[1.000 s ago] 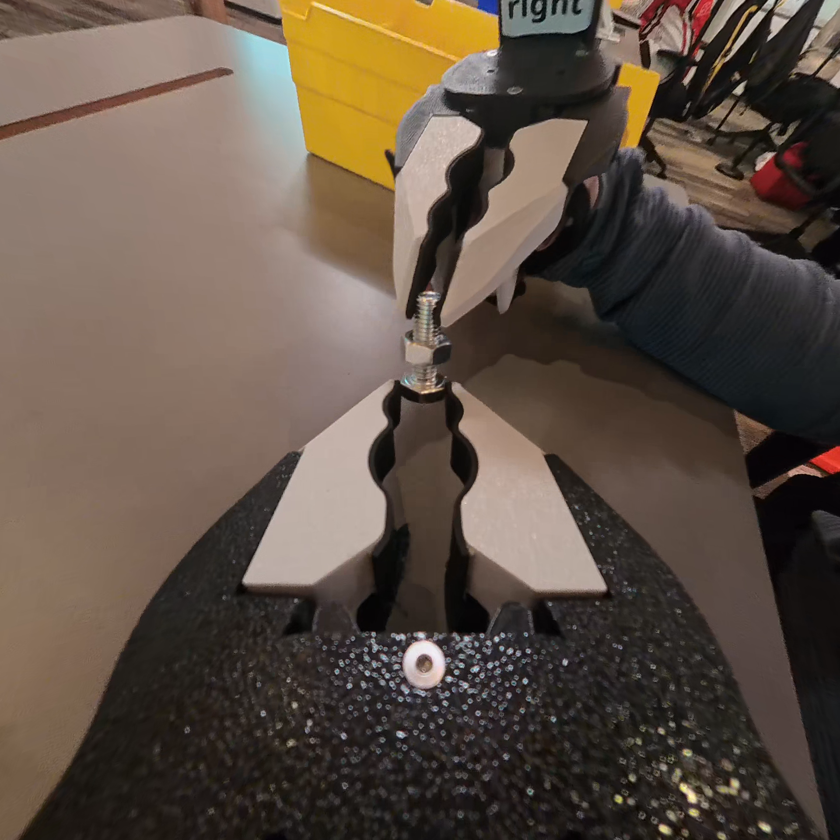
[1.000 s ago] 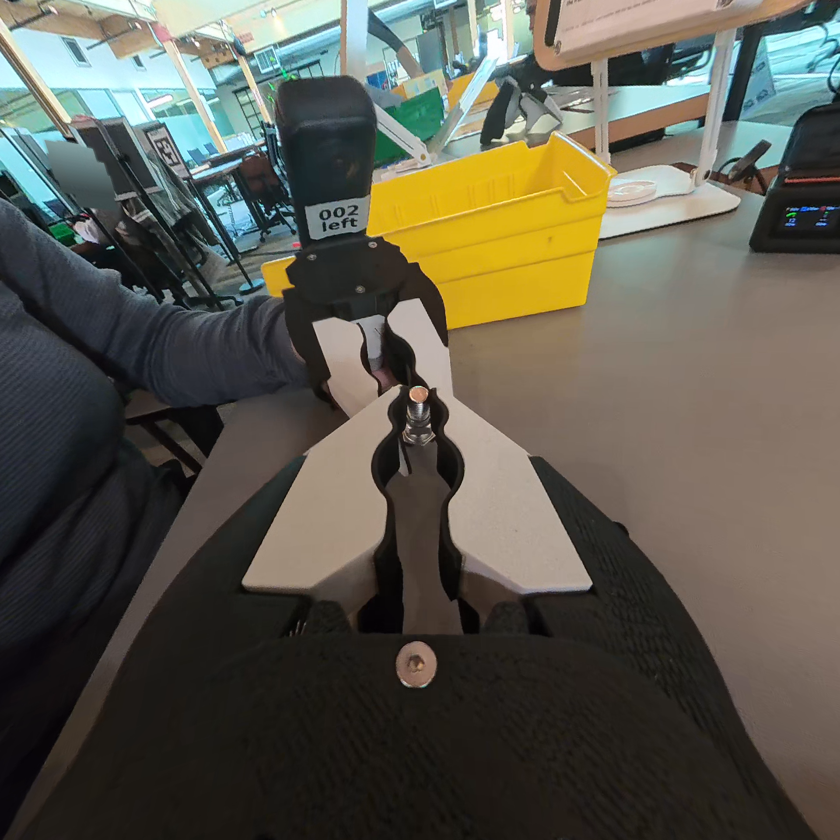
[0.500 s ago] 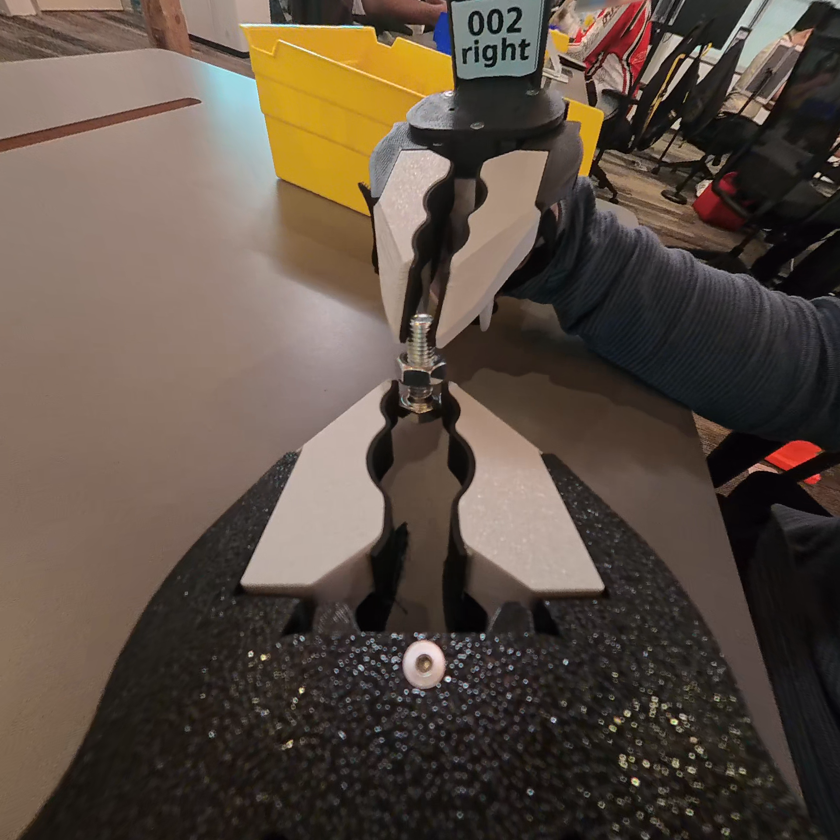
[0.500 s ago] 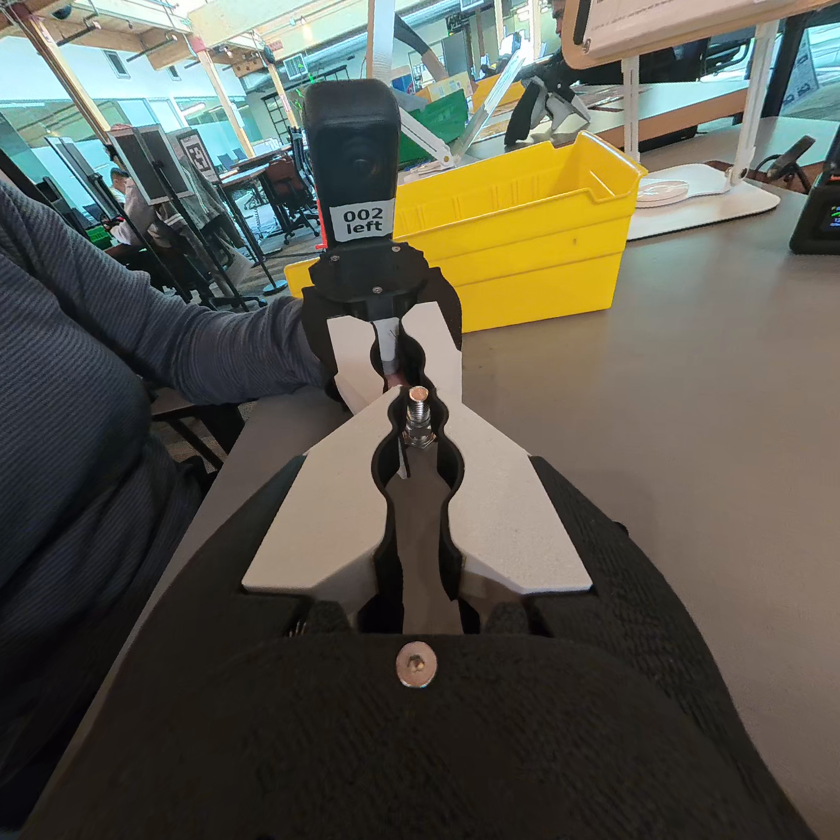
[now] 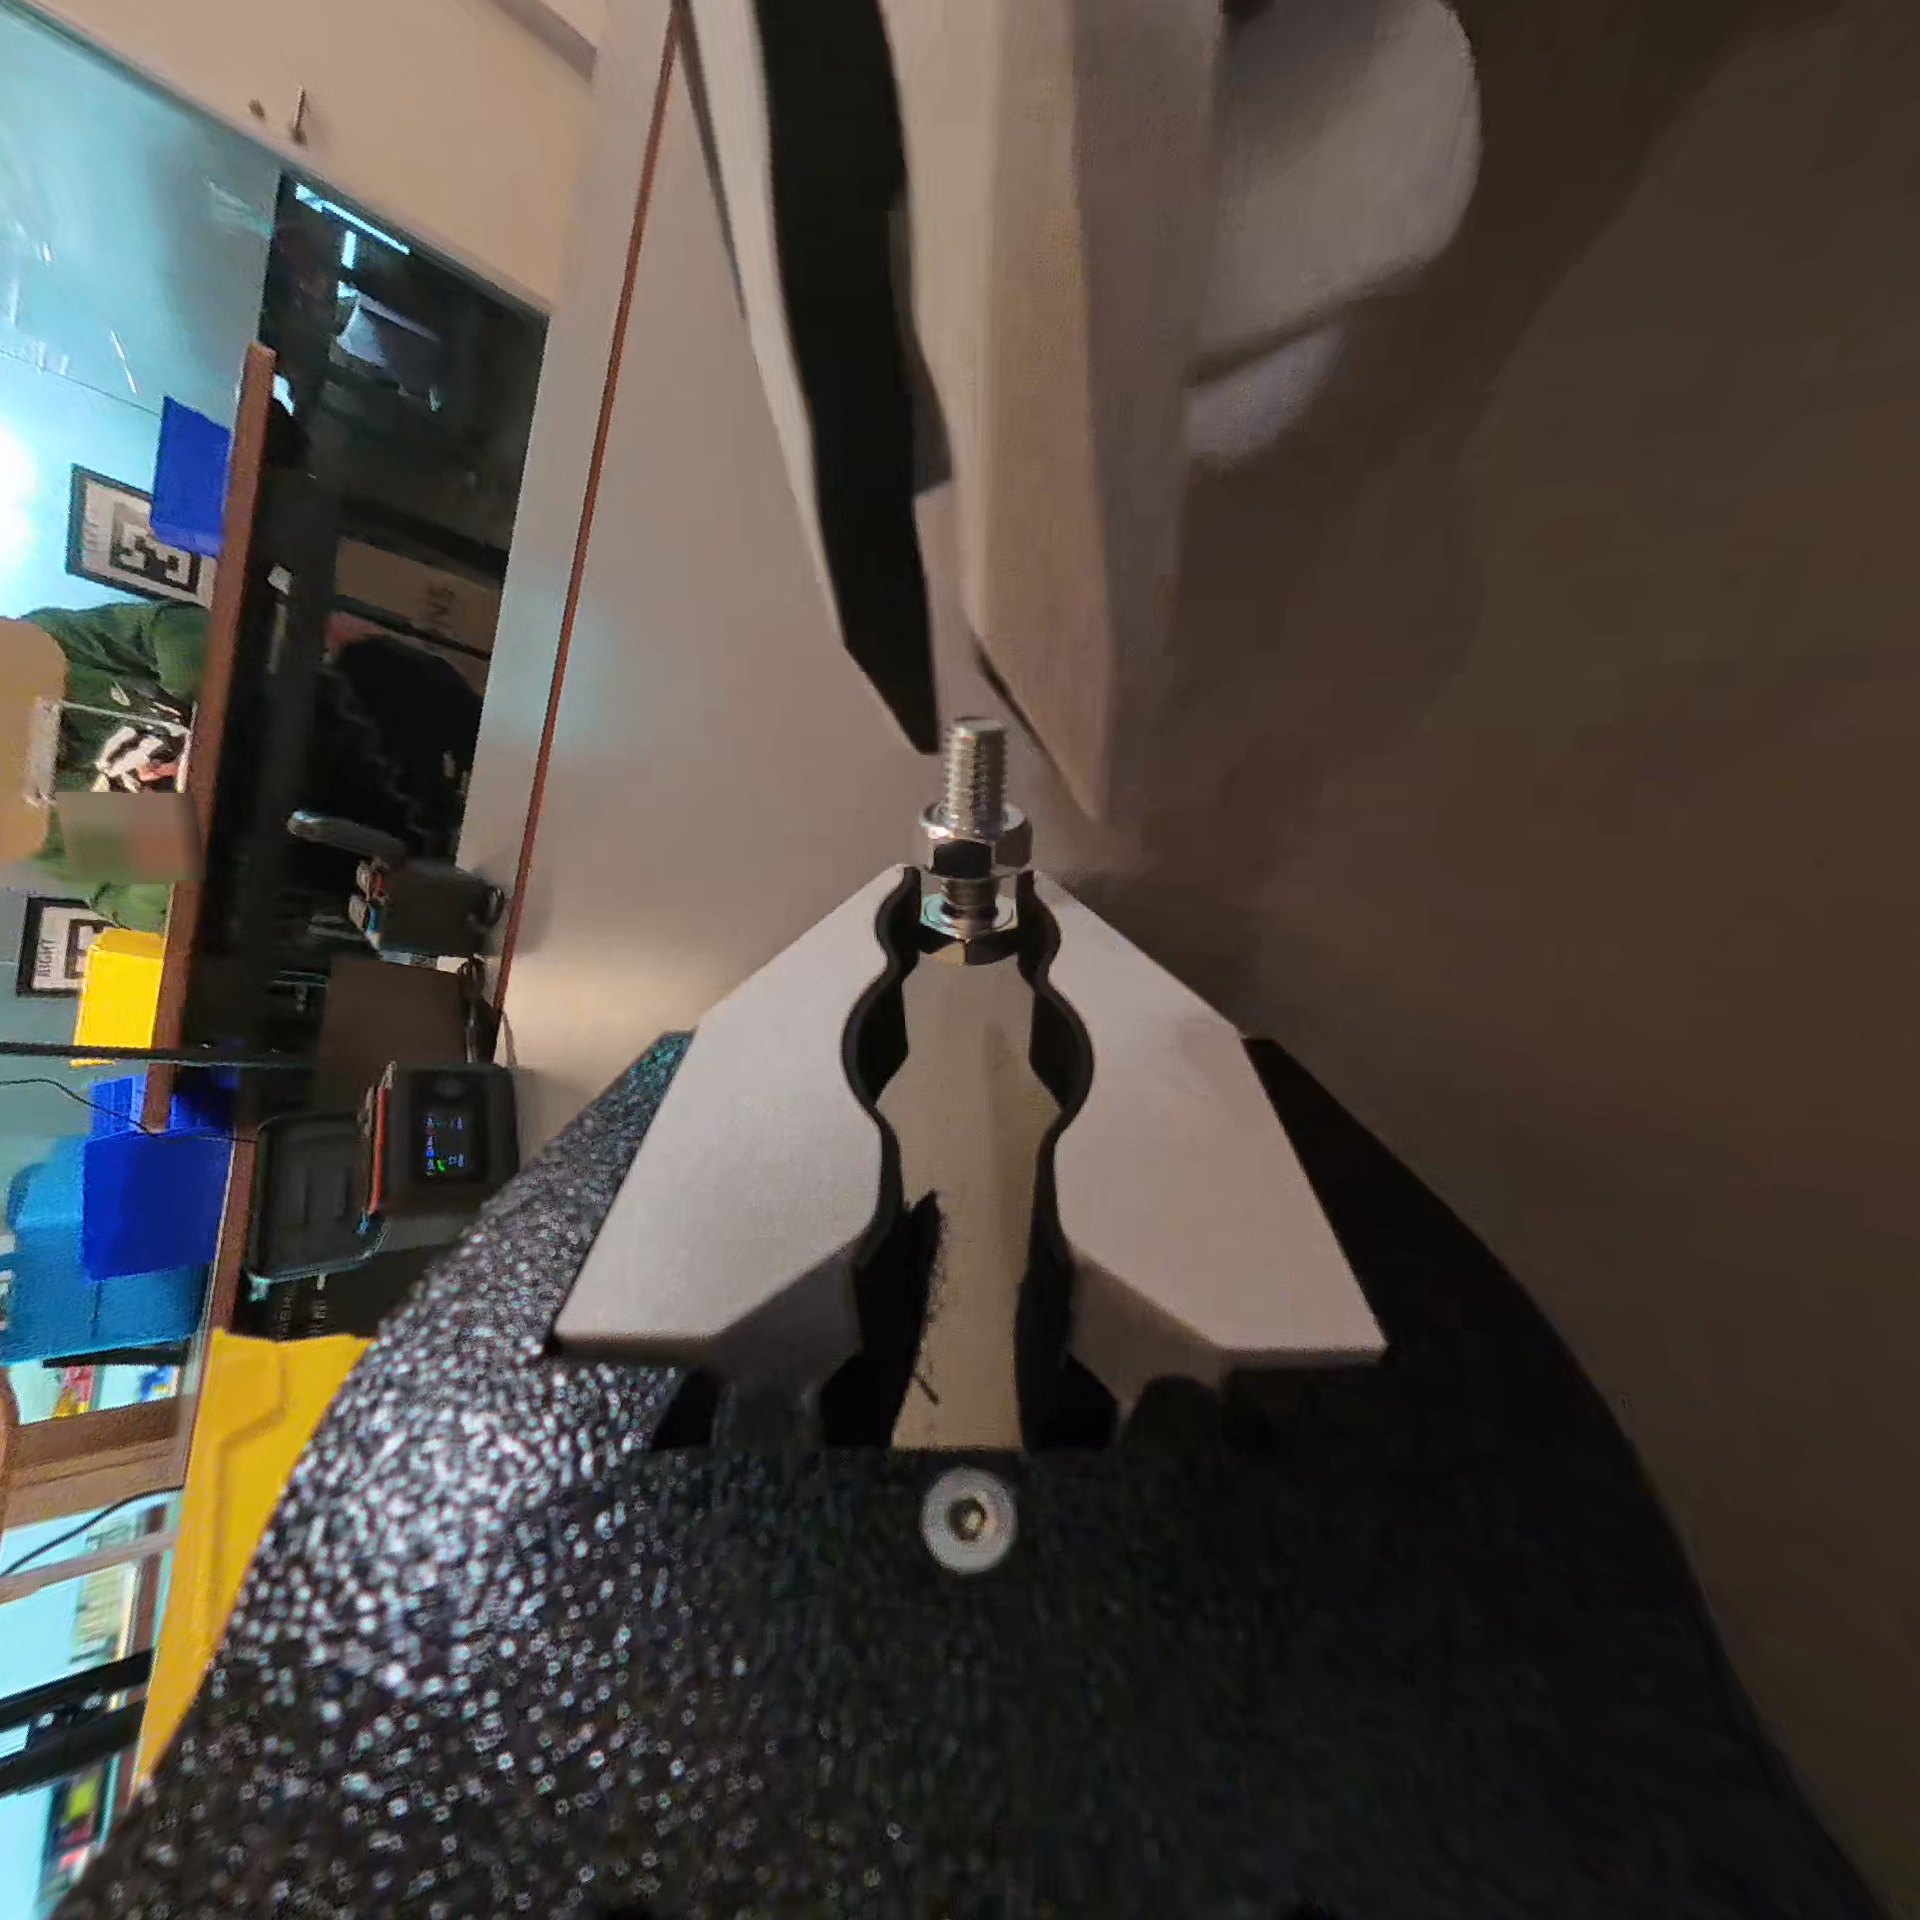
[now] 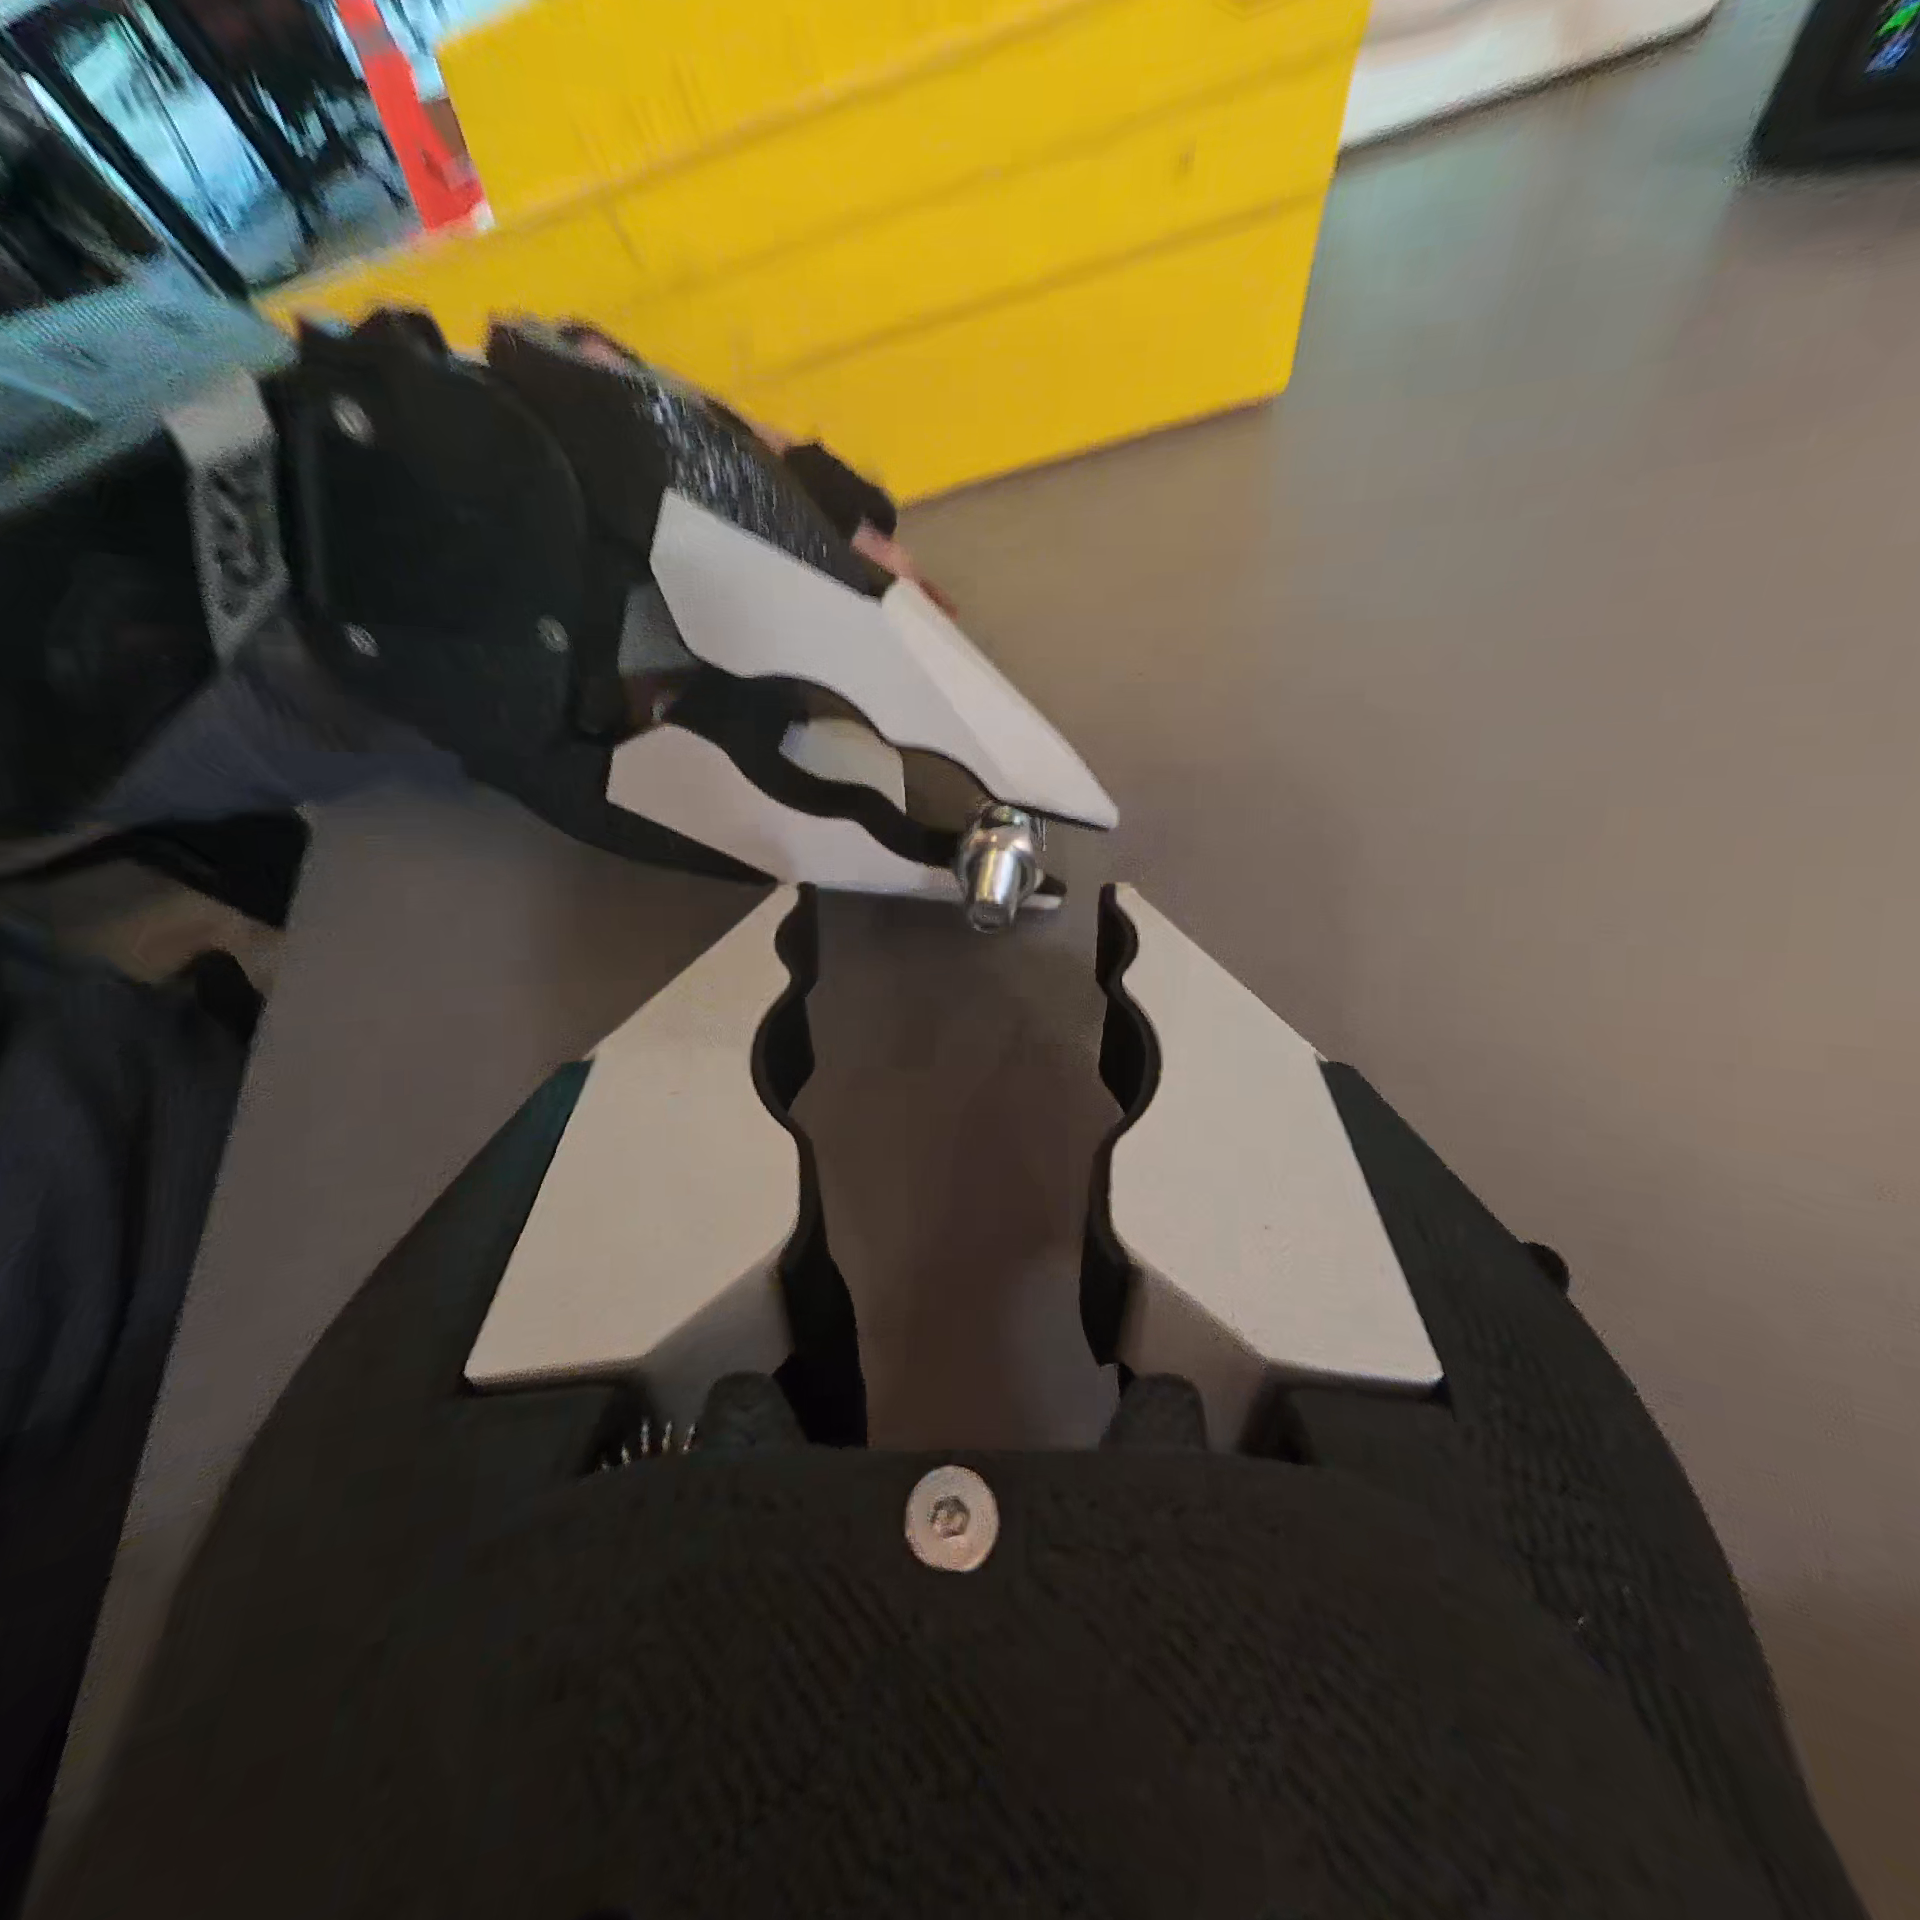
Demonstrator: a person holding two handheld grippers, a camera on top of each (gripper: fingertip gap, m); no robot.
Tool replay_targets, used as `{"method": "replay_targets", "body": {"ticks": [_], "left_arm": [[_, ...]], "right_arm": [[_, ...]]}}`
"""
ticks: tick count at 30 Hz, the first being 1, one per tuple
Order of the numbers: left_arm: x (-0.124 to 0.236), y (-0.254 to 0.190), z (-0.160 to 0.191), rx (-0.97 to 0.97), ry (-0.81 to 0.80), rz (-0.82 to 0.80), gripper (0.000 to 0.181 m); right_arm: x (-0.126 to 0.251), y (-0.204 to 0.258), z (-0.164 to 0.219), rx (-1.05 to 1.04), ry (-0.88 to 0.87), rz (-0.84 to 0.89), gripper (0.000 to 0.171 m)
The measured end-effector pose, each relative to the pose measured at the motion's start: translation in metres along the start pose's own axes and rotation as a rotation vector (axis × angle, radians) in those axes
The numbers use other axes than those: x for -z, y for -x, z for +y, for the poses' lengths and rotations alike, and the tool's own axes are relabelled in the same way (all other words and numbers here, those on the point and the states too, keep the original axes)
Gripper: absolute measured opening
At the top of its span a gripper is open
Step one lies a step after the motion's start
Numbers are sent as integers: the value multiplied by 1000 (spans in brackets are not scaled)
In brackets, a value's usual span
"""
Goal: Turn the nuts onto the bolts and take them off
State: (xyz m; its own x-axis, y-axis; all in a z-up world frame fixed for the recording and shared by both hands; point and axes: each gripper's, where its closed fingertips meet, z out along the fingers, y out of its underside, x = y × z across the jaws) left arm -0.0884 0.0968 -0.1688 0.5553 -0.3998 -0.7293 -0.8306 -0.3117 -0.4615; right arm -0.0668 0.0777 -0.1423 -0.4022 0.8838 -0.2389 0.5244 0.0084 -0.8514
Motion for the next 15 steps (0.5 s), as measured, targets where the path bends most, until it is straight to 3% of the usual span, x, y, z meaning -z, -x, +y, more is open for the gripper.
{"method": "replay_targets", "body": {"ticks": [1, 8, 12, 15], "left_arm": [[0, 0, 0, 2, -6, -2, 16], [0, 0, 2, 64, -19, 17, 17], [0, -1, 2, 89, -24, 35, 16], [0, -1, 3, 112, -24, 46, 17]], "right_arm": [[-4, 1, 6, 13, 42, 7, 53], [-19, 10, 13, 110, 114, 20, 51], [-21, 15, -13, 326, -25, 89, 42], [-17, 10, -19, 289, -6, 142, 47]]}}
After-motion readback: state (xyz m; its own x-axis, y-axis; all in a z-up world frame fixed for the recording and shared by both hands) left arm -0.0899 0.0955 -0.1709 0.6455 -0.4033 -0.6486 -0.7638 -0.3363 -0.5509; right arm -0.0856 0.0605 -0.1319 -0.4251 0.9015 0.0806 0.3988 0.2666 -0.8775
